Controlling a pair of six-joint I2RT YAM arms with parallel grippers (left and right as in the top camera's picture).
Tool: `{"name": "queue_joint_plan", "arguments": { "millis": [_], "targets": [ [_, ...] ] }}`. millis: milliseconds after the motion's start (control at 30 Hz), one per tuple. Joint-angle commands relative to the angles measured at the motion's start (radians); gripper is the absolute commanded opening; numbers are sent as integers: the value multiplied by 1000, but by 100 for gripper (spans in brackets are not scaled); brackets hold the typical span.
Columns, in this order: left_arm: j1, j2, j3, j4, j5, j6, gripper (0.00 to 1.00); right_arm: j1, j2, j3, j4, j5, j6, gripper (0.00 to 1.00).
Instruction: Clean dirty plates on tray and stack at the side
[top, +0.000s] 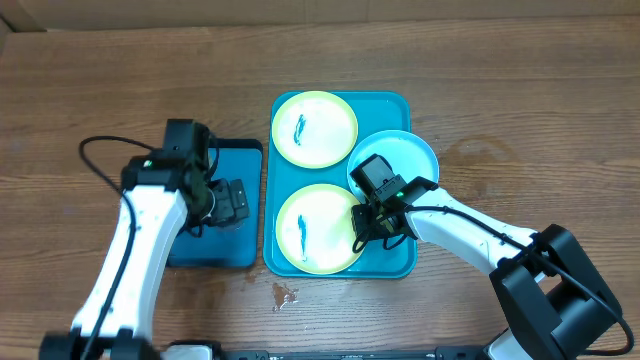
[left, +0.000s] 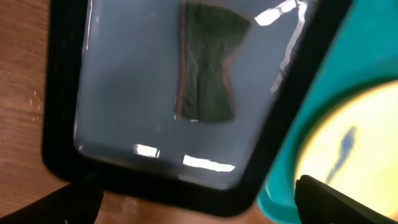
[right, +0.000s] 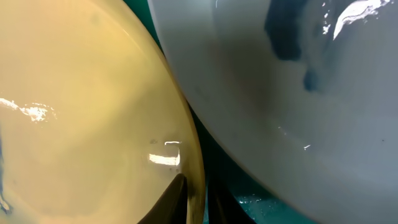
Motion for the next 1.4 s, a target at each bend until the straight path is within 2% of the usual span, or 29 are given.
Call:
{"name": "queue_joint_plan", "arguments": {
  "millis": [0,67,200,233,333,400,700,733,833,867,933,1000,1033,1167,1267,1367],
  "targets": [
    [7,82,-35,53,-44,-7,89,-2,9,-2,-1,33,4,14],
    [7,132,-47,81,-44,-7,77,-2,10,-2,-1,40,4,14],
    [7,246,-50,131,-43,14,64,-2,10,-2,-1,40,5,14],
    [7,277,-50,150,-42,24,58,-2,10,-2,-1,40,5,14],
    [7,348,-50,197,-17,24,33,-2,10,-2,0,40,5,14],
    [7,373,-50,215,0,27,4,-2,10,-2,-1,43,4,14],
    [7,291,-8,177,10,27,4,-2,10,-2,-2,43,1,14],
    [7,276,-7,169,10,27,15,-2,10,-2,-2,43,1,14],
    [7,244,-7,142,9,32,68,-2,10,-2,-1,43,1,14],
    [7,240,-7,138,9,41,78,-2,10,-2,-1,43,1,14],
    [7,238,-7,140,2,57,83,-2,10,-2,-1,43,1,14],
    [7,241,-10,164,1,60,83,-2,10,-2,-1,43,1,14],
    [7,241,-11,178,0,71,80,-2,10,-2,-1,43,1,14],
    [7,258,-25,251,-19,87,50,-2,10,-2,-5,51,1,14],
    [7,289,-39,298,-21,87,41,-2,10,-2,-5,51,1,14],
    [6,336,-44,302,10,87,20,-2,10,-2,-5,51,1,14]
  ]
}}
